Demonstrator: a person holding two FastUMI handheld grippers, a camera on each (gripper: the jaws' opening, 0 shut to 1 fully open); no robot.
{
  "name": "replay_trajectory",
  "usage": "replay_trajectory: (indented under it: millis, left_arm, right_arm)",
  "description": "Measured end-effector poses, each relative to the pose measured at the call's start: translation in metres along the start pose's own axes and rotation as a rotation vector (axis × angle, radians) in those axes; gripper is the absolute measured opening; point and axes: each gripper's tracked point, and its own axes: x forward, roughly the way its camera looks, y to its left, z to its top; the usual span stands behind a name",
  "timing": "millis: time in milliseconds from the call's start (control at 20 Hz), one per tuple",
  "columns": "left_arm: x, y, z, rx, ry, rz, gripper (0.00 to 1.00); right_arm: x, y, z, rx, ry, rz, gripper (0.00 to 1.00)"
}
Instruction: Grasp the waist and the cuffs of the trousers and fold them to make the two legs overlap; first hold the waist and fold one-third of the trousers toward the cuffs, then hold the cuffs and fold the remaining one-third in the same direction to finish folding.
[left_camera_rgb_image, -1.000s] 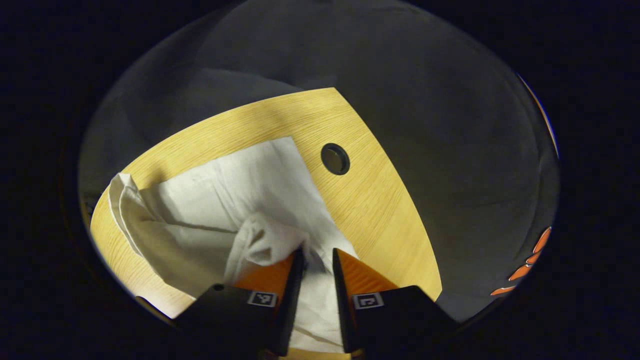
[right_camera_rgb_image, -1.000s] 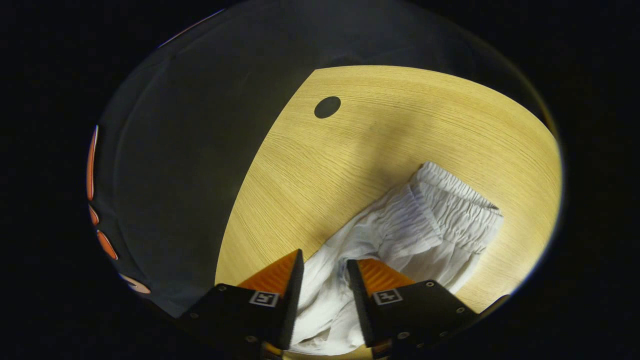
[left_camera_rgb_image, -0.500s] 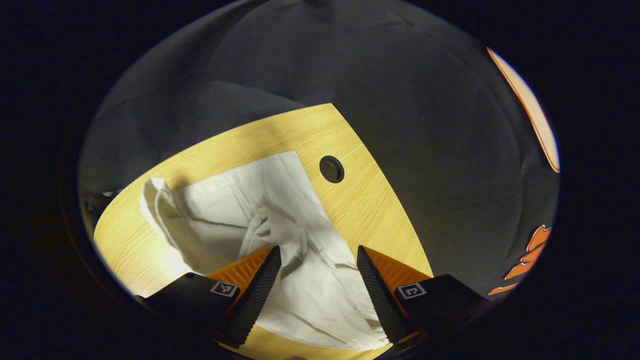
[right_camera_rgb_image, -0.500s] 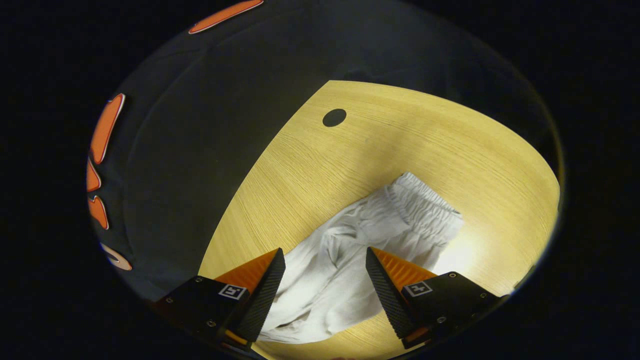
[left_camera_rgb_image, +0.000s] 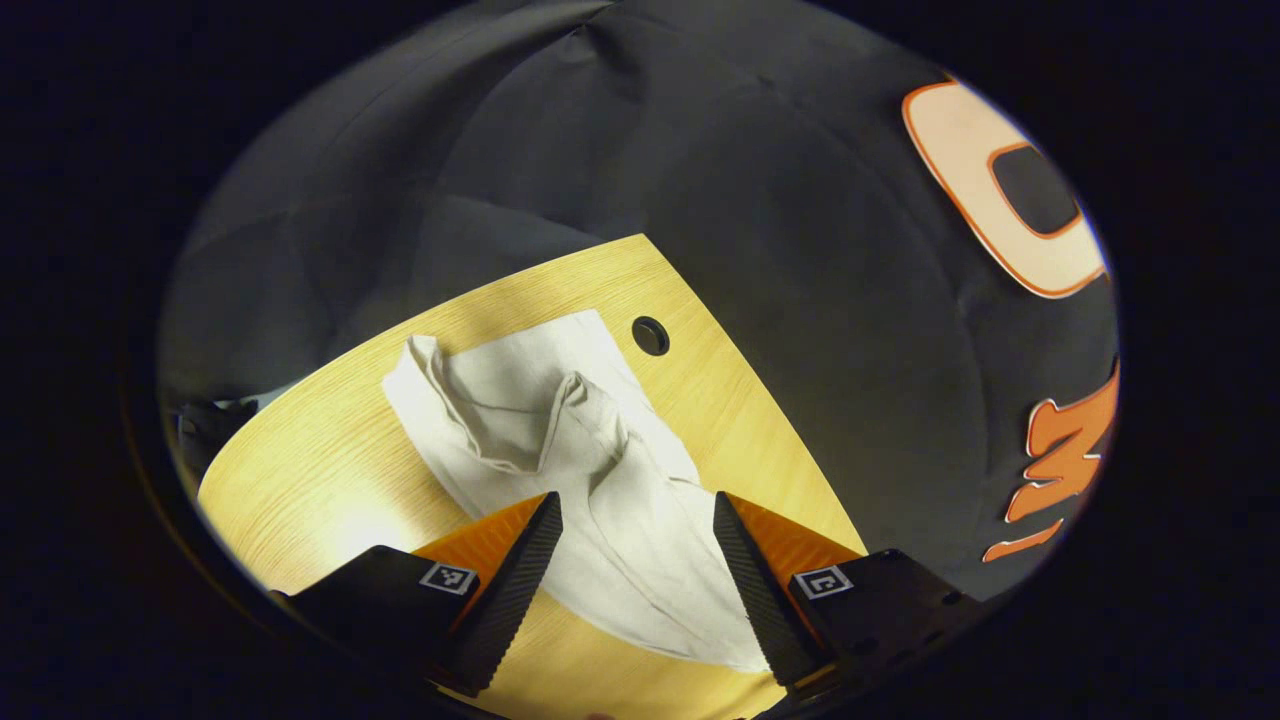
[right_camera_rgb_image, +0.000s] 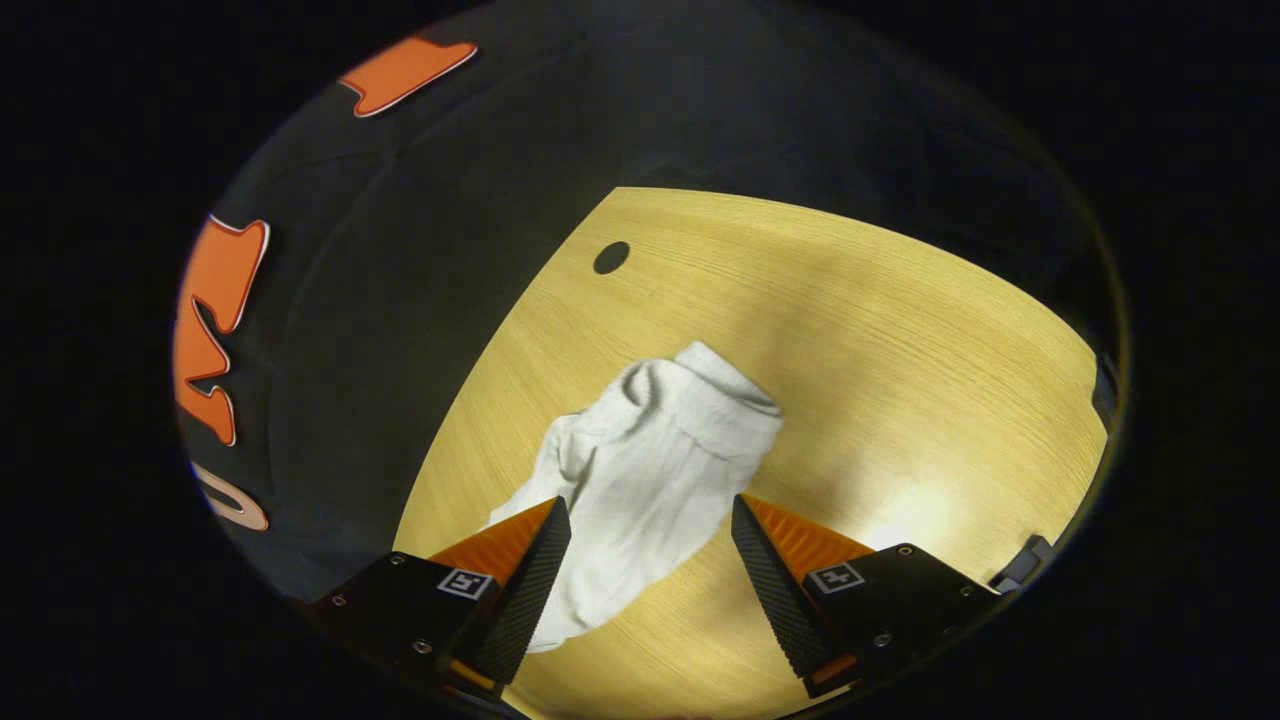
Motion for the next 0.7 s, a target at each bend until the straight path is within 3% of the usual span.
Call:
replay_trajectory:
  millis: [350, 700]
  left_arm:
    - [-0.036, -0.029, -0.009, 0.240, -0.121, -0.001, 0.99]
    - [-0.063, -0.055, 0.002, 0.428, -0.227, 0.036, 0.99]
  right_arm:
    - [0.011, -0.047, 0.003, 0.083, -0.010, 0.000, 0.98]
    - [0.042, -0.031, 0.023, 0.163, -0.010, 0.078, 0.98]
